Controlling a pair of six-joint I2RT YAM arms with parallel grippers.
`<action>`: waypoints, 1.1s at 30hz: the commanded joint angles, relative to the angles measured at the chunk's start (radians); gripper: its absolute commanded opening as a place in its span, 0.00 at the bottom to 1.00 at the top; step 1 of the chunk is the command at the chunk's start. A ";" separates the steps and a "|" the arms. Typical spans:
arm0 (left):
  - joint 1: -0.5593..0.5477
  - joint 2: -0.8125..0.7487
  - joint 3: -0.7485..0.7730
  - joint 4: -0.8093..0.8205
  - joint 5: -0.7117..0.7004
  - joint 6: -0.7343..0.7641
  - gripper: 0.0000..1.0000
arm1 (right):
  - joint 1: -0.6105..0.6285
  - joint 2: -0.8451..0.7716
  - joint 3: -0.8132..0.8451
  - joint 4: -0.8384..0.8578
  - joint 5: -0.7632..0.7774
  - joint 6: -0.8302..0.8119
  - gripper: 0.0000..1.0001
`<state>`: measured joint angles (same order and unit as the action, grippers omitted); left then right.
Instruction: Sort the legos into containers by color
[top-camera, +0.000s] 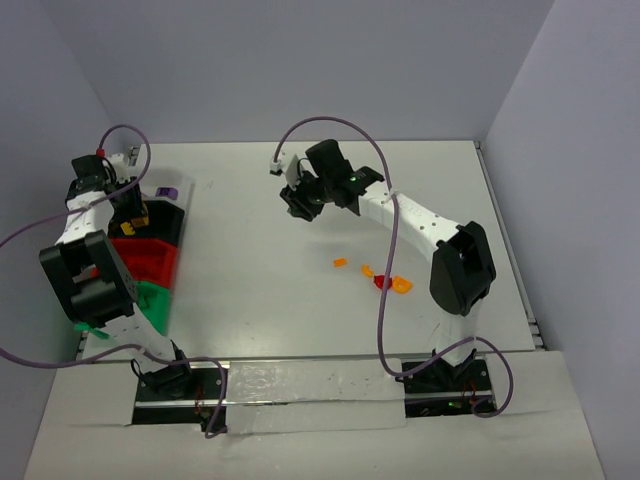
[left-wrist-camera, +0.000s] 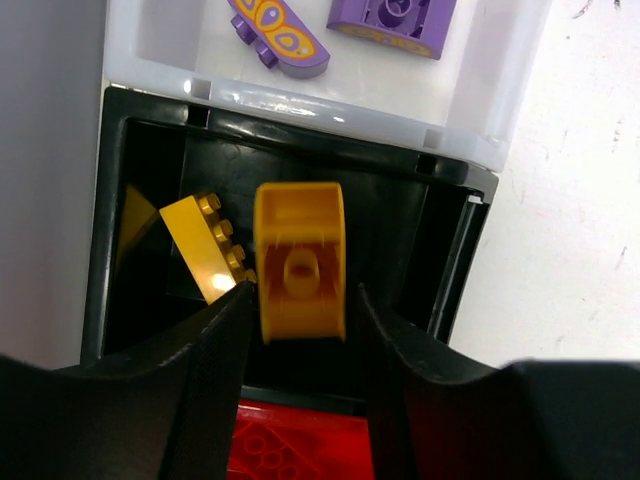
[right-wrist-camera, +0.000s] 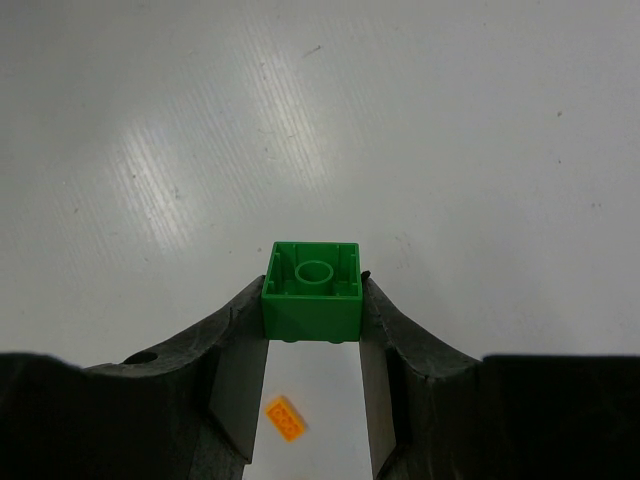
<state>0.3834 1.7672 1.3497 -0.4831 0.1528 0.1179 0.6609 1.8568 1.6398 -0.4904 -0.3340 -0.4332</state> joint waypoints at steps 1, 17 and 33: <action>0.003 -0.022 0.069 0.002 0.029 0.012 0.56 | -0.007 0.000 0.066 0.027 -0.022 0.030 0.00; -0.105 -0.351 0.009 -0.080 0.727 -0.109 0.73 | -0.001 -0.017 0.186 0.048 -0.243 0.370 0.00; -0.322 -0.741 -0.283 0.066 0.915 -0.053 0.75 | -0.020 -0.023 -0.037 0.696 -0.736 1.299 0.00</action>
<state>0.0833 1.1370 1.0760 -0.5068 1.0154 -0.0814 0.6560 1.8568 1.7117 -0.1646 -0.9219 0.4295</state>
